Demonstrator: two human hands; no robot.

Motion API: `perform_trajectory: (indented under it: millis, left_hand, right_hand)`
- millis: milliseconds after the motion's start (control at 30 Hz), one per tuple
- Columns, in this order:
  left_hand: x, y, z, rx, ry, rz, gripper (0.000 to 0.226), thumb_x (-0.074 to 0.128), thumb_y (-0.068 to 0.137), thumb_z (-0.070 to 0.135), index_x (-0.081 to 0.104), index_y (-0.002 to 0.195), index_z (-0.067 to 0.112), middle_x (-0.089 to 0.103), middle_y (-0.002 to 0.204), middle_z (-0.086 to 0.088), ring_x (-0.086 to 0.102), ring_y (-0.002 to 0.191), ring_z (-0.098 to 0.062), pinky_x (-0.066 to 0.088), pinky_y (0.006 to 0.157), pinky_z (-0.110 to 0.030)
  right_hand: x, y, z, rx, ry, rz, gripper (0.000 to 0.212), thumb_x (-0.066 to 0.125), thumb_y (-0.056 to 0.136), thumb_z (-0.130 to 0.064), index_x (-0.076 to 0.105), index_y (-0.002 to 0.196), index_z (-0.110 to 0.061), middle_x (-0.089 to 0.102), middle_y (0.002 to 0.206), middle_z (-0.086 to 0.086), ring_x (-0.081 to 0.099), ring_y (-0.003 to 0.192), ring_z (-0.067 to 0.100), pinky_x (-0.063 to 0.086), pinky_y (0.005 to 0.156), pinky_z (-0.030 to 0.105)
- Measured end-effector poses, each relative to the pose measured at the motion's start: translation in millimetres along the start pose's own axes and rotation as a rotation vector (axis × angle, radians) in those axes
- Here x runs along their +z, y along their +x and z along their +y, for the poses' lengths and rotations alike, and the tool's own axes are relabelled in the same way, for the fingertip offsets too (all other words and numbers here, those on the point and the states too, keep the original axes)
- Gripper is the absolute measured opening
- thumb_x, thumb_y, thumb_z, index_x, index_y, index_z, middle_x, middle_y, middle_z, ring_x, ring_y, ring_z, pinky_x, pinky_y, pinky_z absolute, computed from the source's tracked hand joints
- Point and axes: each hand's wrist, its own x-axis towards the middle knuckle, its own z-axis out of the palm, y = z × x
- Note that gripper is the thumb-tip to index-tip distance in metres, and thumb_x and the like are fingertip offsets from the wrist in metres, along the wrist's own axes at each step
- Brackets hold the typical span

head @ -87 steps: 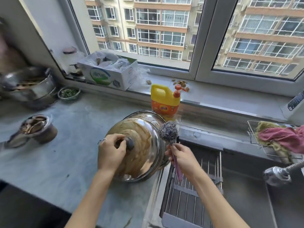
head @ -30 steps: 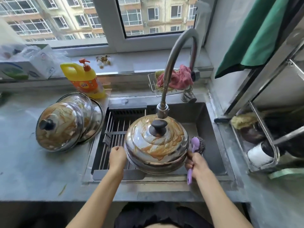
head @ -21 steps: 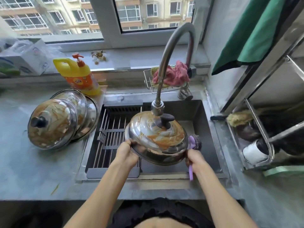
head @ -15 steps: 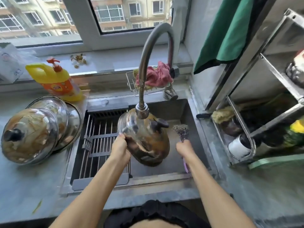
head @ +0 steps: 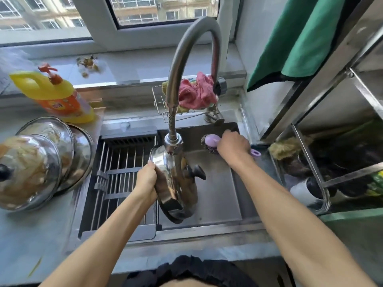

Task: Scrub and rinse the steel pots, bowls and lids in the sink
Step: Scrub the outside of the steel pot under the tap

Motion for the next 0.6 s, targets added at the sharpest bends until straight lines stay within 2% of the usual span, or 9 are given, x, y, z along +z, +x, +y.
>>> perform_trajectory:
  millis: [100, 167, 233, 300, 333, 400, 533, 600]
  left_hand:
    - [0.2, -2.0, -0.2, -0.017, -0.046, 0.008, 0.034, 0.036, 0.111, 0.031, 0.057, 0.089, 0.015, 0.063, 0.048, 0.004, 0.063, 0.043, -0.008, 0.049, 0.058, -0.031]
    - [-2.1, -0.6, 0.2, -0.018, -0.077, 0.028, 0.036, 0.037, 0.110, 0.032, 0.056, 0.084, 0.017, 0.060, 0.045, 0.006, 0.061, 0.040, -0.007, 0.050, 0.063, -0.032]
    - [-5.2, -1.1, 0.8, -0.018, -0.085, 0.049, 0.039, 0.039, 0.109, 0.037, 0.059, 0.086, 0.014, 0.067, 0.055, 0.001, 0.068, 0.054, -0.013, 0.057, 0.074, -0.038]
    - [-7.8, 0.6, 0.5, -0.026, -0.098, 0.074, 0.041, 0.041, 0.107, 0.043, 0.065, 0.097, 0.011, 0.076, 0.081, -0.009, 0.075, 0.083, -0.025, 0.058, 0.088, -0.047]
    - [-9.1, 1.1, -0.6, -0.033, -0.108, 0.083, 0.042, 0.042, 0.107, 0.044, 0.066, 0.099, 0.011, 0.077, 0.089, -0.011, 0.074, 0.089, -0.028, 0.058, 0.090, -0.049]
    - [-10.2, 0.1, -0.9, -0.040, -0.126, 0.106, 0.040, 0.042, 0.107, 0.043, 0.065, 0.096, 0.012, 0.076, 0.081, -0.009, 0.073, 0.082, -0.025, 0.059, 0.080, -0.043]
    - [-6.5, -4.3, -3.2, -0.040, -0.128, 0.154, 0.039, 0.039, 0.109, 0.038, 0.059, 0.086, 0.014, 0.064, 0.054, 0.005, 0.064, 0.054, -0.009, 0.050, 0.052, -0.025]
    - [-4.2, -6.0, -5.5, -0.038, -0.132, 0.157, 0.043, 0.038, 0.110, 0.037, 0.053, 0.075, 0.017, 0.056, 0.048, 0.007, 0.057, 0.041, -0.003, 0.046, 0.042, -0.017]
  right_hand:
    - [-10.1, 14.6, -22.5, -0.051, -0.032, 0.057, 0.036, 0.051, 0.098, -0.018, 0.043, 0.132, -0.007, 0.064, 0.120, 0.015, 0.063, 0.108, 0.034, 0.047, 0.077, 0.039]
    - [-15.8, 25.5, -34.8, -0.083, -0.062, 0.046, 0.036, 0.048, 0.098, -0.015, 0.043, 0.133, -0.010, 0.063, 0.120, 0.013, 0.064, 0.106, 0.033, 0.045, 0.074, 0.039]
    - [-18.4, 33.5, -40.4, -0.134, -0.107, 0.018, 0.032, 0.048, 0.099, -0.018, 0.050, 0.129, -0.010, 0.062, 0.123, 0.012, 0.062, 0.108, 0.031, 0.046, 0.075, 0.038]
    - [-18.8, 44.3, -41.1, -0.156, -0.104, 0.001, 0.030, 0.047, 0.099, -0.018, 0.053, 0.127, -0.007, 0.061, 0.124, 0.014, 0.061, 0.110, 0.032, 0.046, 0.078, 0.036]
    - [-17.8, 48.8, -40.5, -0.156, -0.087, 0.003, 0.029, 0.044, 0.100, -0.014, 0.055, 0.125, -0.006, 0.061, 0.123, 0.015, 0.061, 0.110, 0.033, 0.044, 0.077, 0.036]
    - [-13.8, 58.9, -40.2, -0.157, -0.052, 0.032, 0.029, 0.040, 0.099, -0.008, 0.059, 0.121, -0.005, 0.063, 0.120, 0.016, 0.063, 0.108, 0.034, 0.044, 0.077, 0.036]
    - [-4.0, 65.9, -34.1, -0.170, 0.097, 0.059, 0.032, 0.038, 0.101, -0.013, 0.062, 0.123, -0.011, 0.063, 0.120, 0.015, 0.062, 0.108, 0.035, 0.047, 0.082, 0.038]
    - [-0.5, 65.6, -30.9, -0.189, 0.148, 0.057, 0.032, 0.040, 0.100, -0.012, 0.061, 0.125, -0.009, 0.064, 0.119, 0.016, 0.062, 0.107, 0.037, 0.049, 0.083, 0.040]
